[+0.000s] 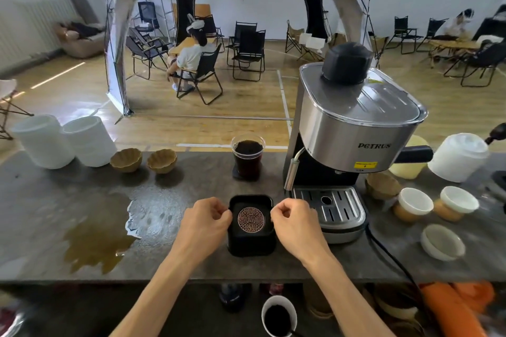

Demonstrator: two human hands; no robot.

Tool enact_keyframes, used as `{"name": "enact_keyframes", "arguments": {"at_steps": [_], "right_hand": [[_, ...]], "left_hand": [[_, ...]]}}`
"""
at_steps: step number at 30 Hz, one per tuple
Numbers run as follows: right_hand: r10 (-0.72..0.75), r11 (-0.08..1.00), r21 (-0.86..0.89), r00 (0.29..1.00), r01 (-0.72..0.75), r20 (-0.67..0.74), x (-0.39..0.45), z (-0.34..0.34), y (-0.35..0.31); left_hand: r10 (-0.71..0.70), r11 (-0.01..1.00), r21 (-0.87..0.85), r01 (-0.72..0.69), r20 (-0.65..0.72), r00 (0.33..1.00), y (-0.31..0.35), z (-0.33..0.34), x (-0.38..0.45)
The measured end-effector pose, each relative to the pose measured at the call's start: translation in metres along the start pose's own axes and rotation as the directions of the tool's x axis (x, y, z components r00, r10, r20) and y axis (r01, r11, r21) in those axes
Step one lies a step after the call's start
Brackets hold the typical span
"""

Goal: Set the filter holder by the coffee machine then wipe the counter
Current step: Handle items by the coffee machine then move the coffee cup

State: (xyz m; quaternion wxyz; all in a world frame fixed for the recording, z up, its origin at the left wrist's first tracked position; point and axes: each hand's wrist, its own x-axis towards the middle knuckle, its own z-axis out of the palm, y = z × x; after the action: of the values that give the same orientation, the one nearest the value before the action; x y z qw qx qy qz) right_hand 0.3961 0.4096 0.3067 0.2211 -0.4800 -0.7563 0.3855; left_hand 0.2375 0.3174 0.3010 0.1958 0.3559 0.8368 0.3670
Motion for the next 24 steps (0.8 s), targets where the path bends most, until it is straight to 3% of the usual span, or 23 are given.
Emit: {"name": "enact_keyframes", "arguments": {"at_steps": [4, 7, 13, 18, 24], "right_hand": [[-0.033, 0.999, 0.013, 0.999, 0.032, 0.038, -0.01, -0.008, 0.008], [-0.004, 0.997, 0.077, 0.996, -0.003, 0.09, -0.02, -0.008, 0.017], [0.055, 0.992, 0.102, 0.988, -0.07, 0.146, -0.032, 0.024, 0.023], [0.08, 0.987, 0.136, 0.995, -0.087, 0.058, -0.022, 0.057, 0.008], [0.043, 0.98, 0.193, 0.997, -0.054, 0.062, -0.013, 0.112, -0.033]], "left_hand": [[-0.024, 0.995, -0.1, 0.02, -0.041, 0.999, -0.001, -0.006, -0.011], [-0.048, 0.974, -0.222, 0.055, 0.036, 0.998, -0.017, -0.008, -0.018], [0.185, 0.93, -0.358, -0.08, 0.268, 0.945, -0.022, 0.004, -0.041], [0.171, 0.934, -0.348, -0.086, 0.222, 0.96, -0.043, -0.003, -0.026], [0.089, 0.941, -0.339, -0.014, 0.207, 0.974, -0.08, -0.05, 0.013]]}}
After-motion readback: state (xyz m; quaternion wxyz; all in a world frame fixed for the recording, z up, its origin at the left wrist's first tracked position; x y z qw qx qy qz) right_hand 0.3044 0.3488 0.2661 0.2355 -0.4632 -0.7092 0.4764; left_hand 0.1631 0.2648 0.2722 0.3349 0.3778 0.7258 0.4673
